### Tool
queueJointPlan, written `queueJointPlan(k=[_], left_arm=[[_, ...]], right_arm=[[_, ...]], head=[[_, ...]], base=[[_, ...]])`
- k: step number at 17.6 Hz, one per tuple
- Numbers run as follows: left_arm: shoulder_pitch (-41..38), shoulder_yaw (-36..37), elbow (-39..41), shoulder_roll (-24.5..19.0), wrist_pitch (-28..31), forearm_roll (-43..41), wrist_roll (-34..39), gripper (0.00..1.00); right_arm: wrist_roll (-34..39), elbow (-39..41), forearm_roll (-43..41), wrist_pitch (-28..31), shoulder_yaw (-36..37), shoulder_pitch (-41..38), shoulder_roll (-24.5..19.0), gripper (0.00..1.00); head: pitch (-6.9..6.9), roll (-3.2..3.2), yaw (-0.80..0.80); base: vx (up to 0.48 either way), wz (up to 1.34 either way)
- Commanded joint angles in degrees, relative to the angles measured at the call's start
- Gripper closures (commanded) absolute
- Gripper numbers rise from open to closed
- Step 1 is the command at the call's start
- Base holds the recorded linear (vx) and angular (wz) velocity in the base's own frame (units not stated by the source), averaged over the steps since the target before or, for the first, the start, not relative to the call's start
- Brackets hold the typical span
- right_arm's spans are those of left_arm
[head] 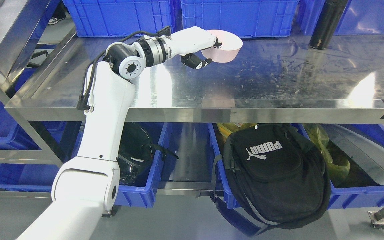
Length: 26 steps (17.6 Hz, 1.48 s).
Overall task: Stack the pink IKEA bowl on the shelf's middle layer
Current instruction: 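Lift the pink bowl off the shelf with the left hand, then hold the bowl in the left hand while the robot turns to the rack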
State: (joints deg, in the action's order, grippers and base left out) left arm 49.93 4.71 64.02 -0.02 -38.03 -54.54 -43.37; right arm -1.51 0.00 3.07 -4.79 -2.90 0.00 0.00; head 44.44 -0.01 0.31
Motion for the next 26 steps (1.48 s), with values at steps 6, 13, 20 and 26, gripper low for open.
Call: queueJointPlan(k=[6, 13, 20, 26], left_arm=[[-9.6, -6.0, 16.0, -1.0, -7.0, 4.8, -0.2, 0.96], [-13.1, -0.1, 18.1, -1.0, -7.0, 10.8, -0.2, 0.96], [-14.6, 4.0, 19.0, -1.0, -7.0, 13.4, -0.1, 0.96], [-16.3, 2.8, 19.8, -1.0, -7.0, 13.4, 0.3, 0.95]], right_arm=[[0.0, 1.0, 0.0, 0.0, 0.0, -1.3, 1.0, 0.0], [0.0, 1.0, 0.0, 0.0, 0.0, -1.3, 1.0, 0.0], [0.0, 1.0, 0.0, 0.0, 0.0, -1.3, 1.0, 0.0], [0.0, 1.0, 0.0, 0.0, 0.0, -1.3, 1.0, 0.0]], head=[[0.0, 0.0, 0.0], [0.0, 0.0, 0.0], [0.0, 0.0, 0.0], [0.01, 0.0, 0.0]], base=[[-0.001, -0.01], [-0.007, 0.13], [-0.048, 0.82], [0.002, 0.19]])
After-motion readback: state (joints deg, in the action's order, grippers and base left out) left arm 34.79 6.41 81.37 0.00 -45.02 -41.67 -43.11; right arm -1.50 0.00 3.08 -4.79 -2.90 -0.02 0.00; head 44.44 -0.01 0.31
